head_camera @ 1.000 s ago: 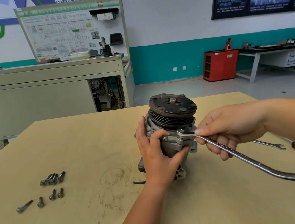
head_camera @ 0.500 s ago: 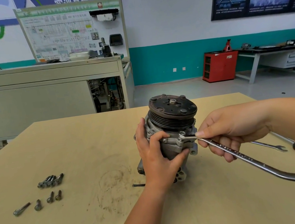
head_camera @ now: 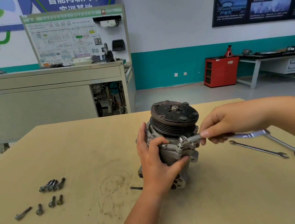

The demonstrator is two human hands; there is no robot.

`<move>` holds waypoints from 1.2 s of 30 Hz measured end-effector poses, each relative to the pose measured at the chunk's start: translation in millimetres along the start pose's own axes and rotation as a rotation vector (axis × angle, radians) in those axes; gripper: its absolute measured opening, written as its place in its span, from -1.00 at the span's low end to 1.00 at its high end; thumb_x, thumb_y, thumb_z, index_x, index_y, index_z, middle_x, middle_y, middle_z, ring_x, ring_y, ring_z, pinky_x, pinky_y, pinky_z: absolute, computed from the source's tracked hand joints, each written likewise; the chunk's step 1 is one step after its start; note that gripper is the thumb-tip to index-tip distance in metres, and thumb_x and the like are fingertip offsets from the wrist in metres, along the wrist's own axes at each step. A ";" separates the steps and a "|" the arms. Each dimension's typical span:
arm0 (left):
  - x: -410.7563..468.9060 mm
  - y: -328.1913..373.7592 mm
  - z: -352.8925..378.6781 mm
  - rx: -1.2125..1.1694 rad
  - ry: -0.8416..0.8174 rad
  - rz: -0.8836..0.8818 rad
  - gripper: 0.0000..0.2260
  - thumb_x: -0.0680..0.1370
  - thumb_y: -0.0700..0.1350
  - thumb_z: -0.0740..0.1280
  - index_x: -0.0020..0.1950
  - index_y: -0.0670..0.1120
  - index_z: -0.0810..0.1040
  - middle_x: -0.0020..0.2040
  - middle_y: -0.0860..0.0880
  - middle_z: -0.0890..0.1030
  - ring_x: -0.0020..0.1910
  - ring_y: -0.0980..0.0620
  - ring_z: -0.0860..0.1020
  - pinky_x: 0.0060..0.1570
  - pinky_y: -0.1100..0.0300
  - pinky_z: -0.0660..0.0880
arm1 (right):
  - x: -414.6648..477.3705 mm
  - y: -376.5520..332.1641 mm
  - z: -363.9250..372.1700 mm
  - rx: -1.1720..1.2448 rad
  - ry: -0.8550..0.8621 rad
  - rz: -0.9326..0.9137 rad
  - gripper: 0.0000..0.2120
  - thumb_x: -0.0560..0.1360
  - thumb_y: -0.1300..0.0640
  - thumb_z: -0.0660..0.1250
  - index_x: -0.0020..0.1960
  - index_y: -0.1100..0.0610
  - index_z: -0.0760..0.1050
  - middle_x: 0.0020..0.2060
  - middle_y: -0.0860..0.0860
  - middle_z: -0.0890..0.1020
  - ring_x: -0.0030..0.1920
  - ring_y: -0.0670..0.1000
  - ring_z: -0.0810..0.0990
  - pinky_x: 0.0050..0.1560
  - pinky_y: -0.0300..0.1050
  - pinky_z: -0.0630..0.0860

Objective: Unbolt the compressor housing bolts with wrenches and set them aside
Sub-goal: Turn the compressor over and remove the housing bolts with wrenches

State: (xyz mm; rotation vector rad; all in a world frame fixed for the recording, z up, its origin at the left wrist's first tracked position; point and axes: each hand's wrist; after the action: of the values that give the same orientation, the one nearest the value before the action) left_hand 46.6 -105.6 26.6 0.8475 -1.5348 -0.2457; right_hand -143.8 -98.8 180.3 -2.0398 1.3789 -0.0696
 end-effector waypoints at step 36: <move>0.6 -4.3 -1.2 -0.035 0.000 0.019 -0.56 0.23 0.11 0.49 0.00 0.15 0.38 0.52 0.01 0.07 0.52 -0.01 0.12 0.43 0.01 0.20 | -9.1 -8.9 23.7 0.478 -0.276 0.043 -0.76 0.63 0.09 0.05 -0.12 0.16 0.40 -0.40 0.04 0.63 -0.35 0.02 0.68 -0.32 -0.23 0.57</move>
State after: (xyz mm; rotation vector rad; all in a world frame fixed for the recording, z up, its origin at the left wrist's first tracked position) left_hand 49.3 -108.6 24.7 0.8057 -1.5337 -0.2579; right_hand -131.3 -77.6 169.6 -1.5566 1.1064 -0.0857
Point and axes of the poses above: each hand's wrist, its own x-axis towards the middle knuckle, its own z-axis out of the palm, y = z × x
